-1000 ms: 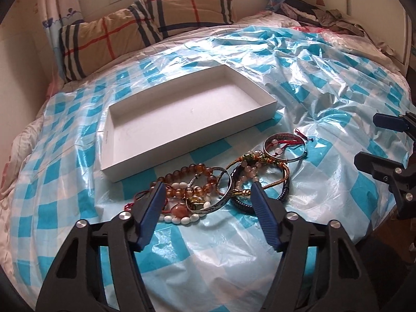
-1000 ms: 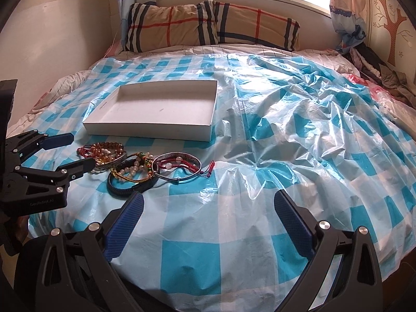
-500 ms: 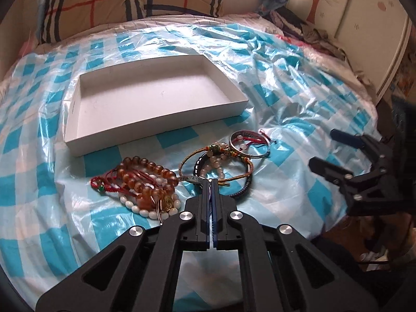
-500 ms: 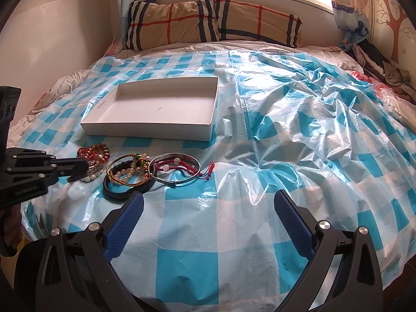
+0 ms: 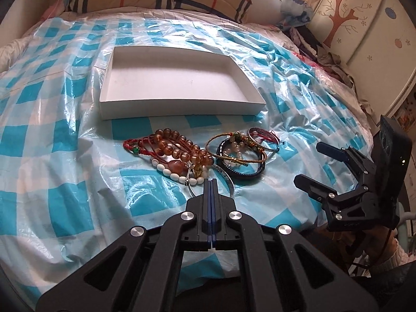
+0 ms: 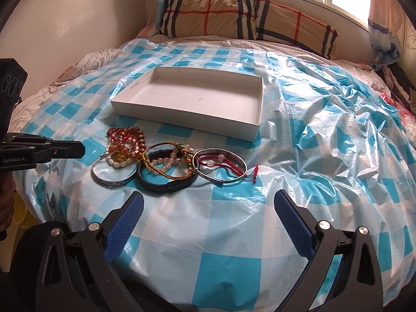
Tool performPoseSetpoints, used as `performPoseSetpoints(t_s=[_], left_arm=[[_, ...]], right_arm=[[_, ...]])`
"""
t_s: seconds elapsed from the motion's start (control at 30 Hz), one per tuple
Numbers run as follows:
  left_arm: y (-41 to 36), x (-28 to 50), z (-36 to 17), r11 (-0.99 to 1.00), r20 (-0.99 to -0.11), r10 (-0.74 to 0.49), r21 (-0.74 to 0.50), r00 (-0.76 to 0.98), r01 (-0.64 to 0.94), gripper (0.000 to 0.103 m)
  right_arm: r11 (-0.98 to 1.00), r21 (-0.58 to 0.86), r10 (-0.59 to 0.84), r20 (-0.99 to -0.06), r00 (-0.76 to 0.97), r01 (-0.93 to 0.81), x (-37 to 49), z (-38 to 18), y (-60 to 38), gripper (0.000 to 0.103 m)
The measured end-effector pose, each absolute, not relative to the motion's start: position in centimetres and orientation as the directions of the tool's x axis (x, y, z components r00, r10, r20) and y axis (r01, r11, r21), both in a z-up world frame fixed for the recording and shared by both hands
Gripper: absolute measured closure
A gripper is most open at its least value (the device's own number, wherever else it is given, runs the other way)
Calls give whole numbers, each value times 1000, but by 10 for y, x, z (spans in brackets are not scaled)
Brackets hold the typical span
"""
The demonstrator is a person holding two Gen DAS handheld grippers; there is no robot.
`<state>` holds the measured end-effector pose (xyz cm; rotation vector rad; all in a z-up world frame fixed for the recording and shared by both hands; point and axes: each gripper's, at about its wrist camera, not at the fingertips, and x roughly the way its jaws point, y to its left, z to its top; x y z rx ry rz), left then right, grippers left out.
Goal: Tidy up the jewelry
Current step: 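Move both tools toward the bracelet pile beside the white tray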
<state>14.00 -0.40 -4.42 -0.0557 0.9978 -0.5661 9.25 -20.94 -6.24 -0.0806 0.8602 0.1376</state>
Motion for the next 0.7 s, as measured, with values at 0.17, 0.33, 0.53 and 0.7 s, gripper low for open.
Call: performPoseSetpoints(t_s=[0.17, 0.33, 0.53, 0.7], left_arm=[[-21, 152, -61, 880, -823, -398, -218, 406, 421, 87], [-32, 156, -76, 869, -856, -379, -197, 352, 454, 103], [-9, 139, -54, 867, -859, -361, -166, 363, 470, 103], [0, 147, -47, 860, -836, -422, -246, 351, 448, 102]], right_arm=[[975, -15, 140, -741, 657, -224, 102, -57, -197, 7], [943, -32, 201, -737, 646, -330, 109, -54, -179, 26], [912, -46, 233, -759, 607, -408, 126, -61, -163, 42], [900, -59, 203, -819, 537, -431, 150, -85, -156, 42]])
